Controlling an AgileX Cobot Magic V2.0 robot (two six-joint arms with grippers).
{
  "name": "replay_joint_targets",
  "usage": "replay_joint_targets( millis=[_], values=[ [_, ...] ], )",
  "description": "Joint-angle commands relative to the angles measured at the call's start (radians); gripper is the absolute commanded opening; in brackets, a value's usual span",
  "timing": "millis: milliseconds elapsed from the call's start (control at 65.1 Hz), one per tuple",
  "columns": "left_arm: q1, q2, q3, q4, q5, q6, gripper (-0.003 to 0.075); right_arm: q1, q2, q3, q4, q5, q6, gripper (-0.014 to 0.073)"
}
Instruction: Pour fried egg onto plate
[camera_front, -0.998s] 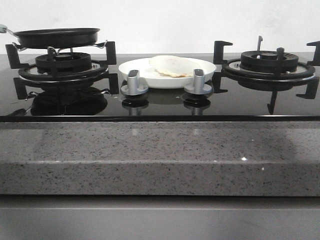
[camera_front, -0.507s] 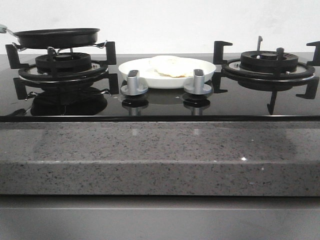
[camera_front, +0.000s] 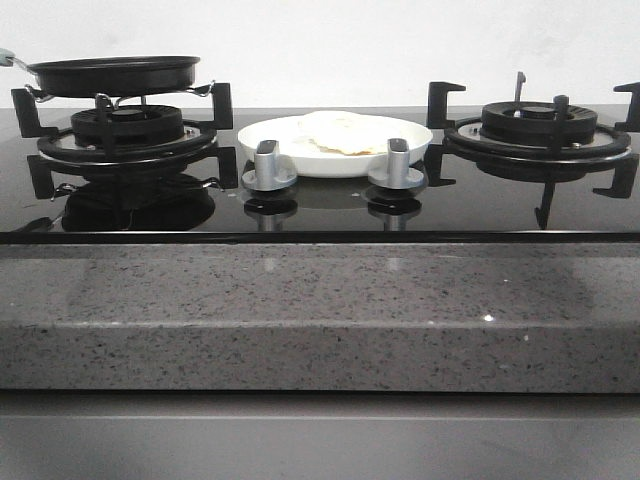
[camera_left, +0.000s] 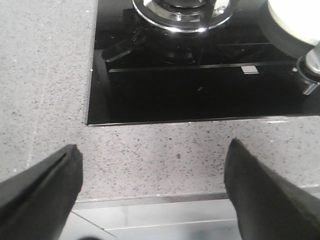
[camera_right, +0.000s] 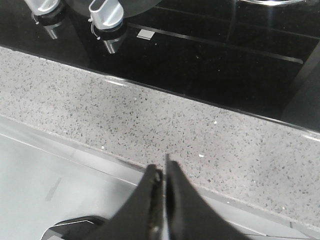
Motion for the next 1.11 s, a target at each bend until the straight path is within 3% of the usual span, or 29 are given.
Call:
replay_joint_targets(
  millis=[0,276,353,614,706,1090],
  values=[
    [-0.008,0.004,-0.026,-0.056,-0.067,-0.011,0.0564,-0.001,0.001,-0.024,-0.006,-0.069,-0.011,-0.0071],
    [-0.008,0.004,-0.026,-0.091,-0.066,-0.011,0.0563,-0.001,0.001,-0.024,-0.006,-0.070,-0.011,-0.0068],
    [-0.008,0.004,-0.026,-0.074,-0.067,-0.011,0.0525,-0.001,0.001,-0.024,-0.006,-0.057,-0.011,-0.0068],
    [-0.008,0.004,-0.026,-0.062,-0.066,-0.011,0.0094,-0.001,0.001,-0.024,-0.006,-0.049,-0.011,-0.0068],
    [-0.008,0.004,-0.026,-0.062,-0.066,-0.011,-0.0013,-0.001,0.001,-0.024,-0.006,-0.049,-0.011,-0.0068],
    [-0.008,-0.009,-0.014,-0.045,-0.096,-0.007,-0.0019,-0.001,0.001,-0.024,-0.006,-0.049,-0.011,-0.0068]
  ],
)
